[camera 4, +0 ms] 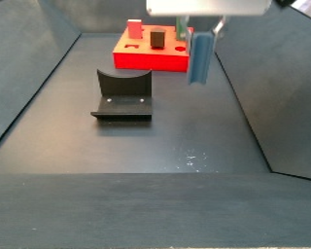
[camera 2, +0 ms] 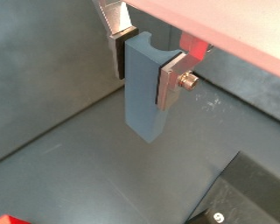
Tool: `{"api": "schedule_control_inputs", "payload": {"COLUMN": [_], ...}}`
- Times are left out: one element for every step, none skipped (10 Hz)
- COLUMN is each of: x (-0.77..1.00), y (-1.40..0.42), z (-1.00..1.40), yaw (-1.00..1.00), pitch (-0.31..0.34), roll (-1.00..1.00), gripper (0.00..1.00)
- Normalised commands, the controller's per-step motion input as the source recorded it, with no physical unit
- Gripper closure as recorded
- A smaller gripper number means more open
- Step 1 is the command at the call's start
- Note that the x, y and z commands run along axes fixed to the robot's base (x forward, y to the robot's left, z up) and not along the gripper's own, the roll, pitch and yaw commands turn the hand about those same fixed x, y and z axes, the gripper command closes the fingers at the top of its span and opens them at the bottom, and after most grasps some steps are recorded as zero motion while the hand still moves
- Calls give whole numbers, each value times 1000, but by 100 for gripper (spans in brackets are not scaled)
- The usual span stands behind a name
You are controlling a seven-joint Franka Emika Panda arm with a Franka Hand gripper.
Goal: Pick up the arch object. Move up. Place the arch object on the fixture. Regrasp the arch object. Rotate the arch object. Move to above the board. Insert the arch object.
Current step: Rotate the arch object.
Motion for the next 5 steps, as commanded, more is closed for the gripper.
{"api": "schedule_control_inputs", "payload": {"x": [32,34,35,32,31], "y": [14,16,15,14,12], "z": [-1000,-1000,-926,-729,-533], "yaw": [-36,-31,-28,-22,-17], "pitch": [-33,-36,-38,-36,-32], "roll": [-168,-173,-176,-181,-186], "gripper": [100,100,100,100,100]}}
